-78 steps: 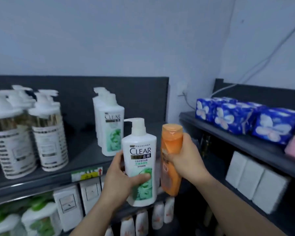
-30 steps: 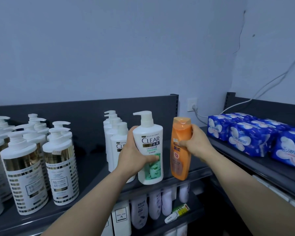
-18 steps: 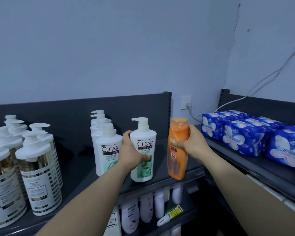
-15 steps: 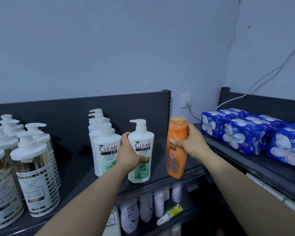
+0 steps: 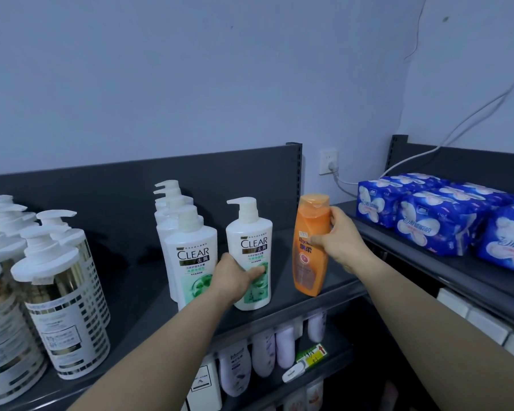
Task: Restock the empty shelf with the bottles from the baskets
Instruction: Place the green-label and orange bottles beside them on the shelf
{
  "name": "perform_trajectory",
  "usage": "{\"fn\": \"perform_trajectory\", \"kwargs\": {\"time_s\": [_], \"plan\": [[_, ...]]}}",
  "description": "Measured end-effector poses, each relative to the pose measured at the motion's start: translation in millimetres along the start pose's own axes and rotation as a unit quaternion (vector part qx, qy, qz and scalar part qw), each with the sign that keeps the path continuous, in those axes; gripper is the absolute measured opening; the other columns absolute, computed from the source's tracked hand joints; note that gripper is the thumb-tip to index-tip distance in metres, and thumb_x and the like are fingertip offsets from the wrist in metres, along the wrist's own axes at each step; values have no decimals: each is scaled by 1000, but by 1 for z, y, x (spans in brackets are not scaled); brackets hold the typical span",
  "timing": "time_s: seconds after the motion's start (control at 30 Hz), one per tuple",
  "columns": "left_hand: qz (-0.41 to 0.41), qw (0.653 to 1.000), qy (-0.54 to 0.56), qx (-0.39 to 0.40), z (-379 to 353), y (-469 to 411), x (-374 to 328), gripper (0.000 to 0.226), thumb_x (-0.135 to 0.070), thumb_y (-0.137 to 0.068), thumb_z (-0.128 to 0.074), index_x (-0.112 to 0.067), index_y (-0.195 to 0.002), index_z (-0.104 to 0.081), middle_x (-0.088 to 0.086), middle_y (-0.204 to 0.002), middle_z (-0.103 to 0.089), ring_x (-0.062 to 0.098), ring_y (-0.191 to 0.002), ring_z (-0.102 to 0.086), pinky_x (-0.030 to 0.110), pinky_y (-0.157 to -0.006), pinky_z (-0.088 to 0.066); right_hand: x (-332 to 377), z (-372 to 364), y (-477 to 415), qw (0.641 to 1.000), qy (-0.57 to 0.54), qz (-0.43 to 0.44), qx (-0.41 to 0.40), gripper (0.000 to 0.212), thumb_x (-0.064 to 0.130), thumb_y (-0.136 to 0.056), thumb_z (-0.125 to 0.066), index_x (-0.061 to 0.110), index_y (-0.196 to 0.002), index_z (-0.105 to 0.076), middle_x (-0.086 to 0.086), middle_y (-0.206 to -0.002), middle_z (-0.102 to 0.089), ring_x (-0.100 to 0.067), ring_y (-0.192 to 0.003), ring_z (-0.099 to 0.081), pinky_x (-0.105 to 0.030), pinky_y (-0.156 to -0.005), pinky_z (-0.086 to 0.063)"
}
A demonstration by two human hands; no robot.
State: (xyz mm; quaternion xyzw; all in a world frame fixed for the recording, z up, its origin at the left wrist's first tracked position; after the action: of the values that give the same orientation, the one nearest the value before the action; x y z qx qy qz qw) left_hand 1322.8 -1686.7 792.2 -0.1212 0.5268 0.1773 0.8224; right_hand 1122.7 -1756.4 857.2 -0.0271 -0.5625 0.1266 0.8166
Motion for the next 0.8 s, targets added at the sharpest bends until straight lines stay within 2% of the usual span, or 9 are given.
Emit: {"fn": "perform_trajectory", "kwargs": {"time_s": [0.13,0.27,0.43,0.5,0.57,0.63,0.7,0.8], "plan": [[17,1000,-21,16,0,-1,5,39,-30,-85,-71,-8,-115,-62,2,-110,-69,21,-99,-65,35,-87,-53,-2,-8,-5,1000,-18,-2,-7,57,-1,-77,-75,25,-119,-46,-3,-124,-59,-24,-113,-58,-53,-96,-50],[24,997,-74,30,3,4,4,45,-39,-91,-61,-2,-117,-60,9,-113,-68,24,-99,-64,34,-83,-53,-4,-12,-13,1000,-24,-4,-7,59,-3,-76,-75,22,-123,-48,-4,-123,-60,-25,-112,-60,-54,-96,-50],[5,972,-232,43,11,23,-11,41,-35,-100,-45,-1,-98,-67,13,-96,-66,25,-81,-58,27,-70,-43,-12,-15,-28,999,-28,-3,21,60,-5,-76,-73,20,-124,-48,-4,-122,-61,-26,-111,-60,-54,-95,-51],[2,962,-272,16,13,32,-16,36,-32,-99,-47,-9,-78,-63,7,-80,-63,24,-73,-57,26,-66,-43,-18,-15,-33,998,-35,2,43,59,-7,-77,-72,18,-125,-49,-5,-121,-62,-26,-111,-60,-52,-95,-51],[-32,954,-294,-44,13,41,-24,36,-32,-96,-51,-18,-63,-56,0,-65,-59,18,-62,-56,27,-59,-44,-23,-13,-40,996,-49,3,68,58,-9,-78,-70,18,-125,-48,-5,-120,-61,-26,-110,-60,-51,-95,-50],[-98,937,-309,-128,11,49,-36,25,-35,-93,-56,-19,-76,-63,-2,-73,-65,17,-66,-60,31,-63,-51,-28,-9,-48,994,-56,3,97,60,-6,-79,-71,17,-128,-47,-5,-121,-61,-25,-110,-60,-51,-97,-50],[-163,912,-310,-213,9,50,-47,22,-38,-89,-63,-17,-96,-62,-3,-89,-65,18,-82,-60,32,-70,-49,-33,-7,-55,991,-53,4,127,60,-3,-79,-72,15,-131,-47,-6,-122,-62,-25,-111,-61,-51,-97,-49],[-241,873,-306,-293,6,40,-56,55,-38,-77,-76,-13,-120,-52,4,-112,-54,22,-105,-50,28,-88,-39,-41,-5,-62,986,-45,4,159,65,2,-76,-77,15,-132,-47,-5,-123,-63,-24,-110,-61,-49,-97,-50]]}}
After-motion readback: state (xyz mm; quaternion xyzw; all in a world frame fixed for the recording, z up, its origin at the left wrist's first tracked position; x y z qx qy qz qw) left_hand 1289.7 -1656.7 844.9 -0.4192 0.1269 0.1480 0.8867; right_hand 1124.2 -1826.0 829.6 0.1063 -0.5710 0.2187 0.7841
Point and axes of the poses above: each hand's wrist, its own y-axis away from the middle knuckle, its own z-axis out of the back of the hand, x = y × z, the point moved 1 cm from there along -y, towards the middle knuckle
